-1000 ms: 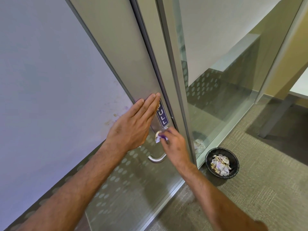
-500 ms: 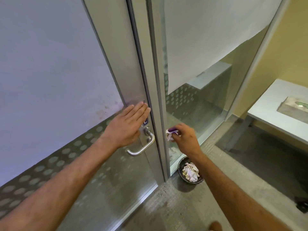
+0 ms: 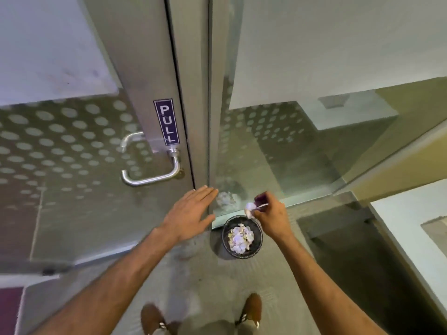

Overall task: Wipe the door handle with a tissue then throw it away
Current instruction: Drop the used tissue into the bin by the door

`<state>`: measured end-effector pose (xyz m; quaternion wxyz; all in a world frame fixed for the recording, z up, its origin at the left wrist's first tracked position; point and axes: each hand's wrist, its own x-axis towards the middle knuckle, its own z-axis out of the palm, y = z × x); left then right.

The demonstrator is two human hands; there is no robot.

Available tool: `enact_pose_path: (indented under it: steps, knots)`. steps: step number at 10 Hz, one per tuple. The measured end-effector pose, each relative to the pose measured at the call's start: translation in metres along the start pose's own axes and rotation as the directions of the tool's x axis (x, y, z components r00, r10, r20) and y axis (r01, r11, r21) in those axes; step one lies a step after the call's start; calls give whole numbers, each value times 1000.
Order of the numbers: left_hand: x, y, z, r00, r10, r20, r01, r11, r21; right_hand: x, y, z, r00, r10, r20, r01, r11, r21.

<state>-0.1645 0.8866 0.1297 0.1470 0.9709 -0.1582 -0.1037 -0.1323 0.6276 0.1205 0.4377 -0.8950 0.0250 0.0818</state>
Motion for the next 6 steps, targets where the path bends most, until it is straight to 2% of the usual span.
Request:
enact_pose_path:
  steps: [2, 3, 5, 6]
  knots:
    - [52, 23, 133, 977, -196, 82, 209, 954, -215, 56, 140, 36, 974, 156, 165, -130, 979, -157]
    - [70, 21, 182, 961, -246, 124, 271, 923, -272, 70, 186, 64, 972, 145, 182, -109, 975, -196]
    - [115, -10, 279, 953, -267, 143, 296, 921, -253, 96, 274, 120, 958, 145, 247, -87, 969, -232]
    - [115, -9, 290, 951, -269, 156, 299, 926, -229, 98, 274, 117, 973, 105, 204, -64, 979, -196]
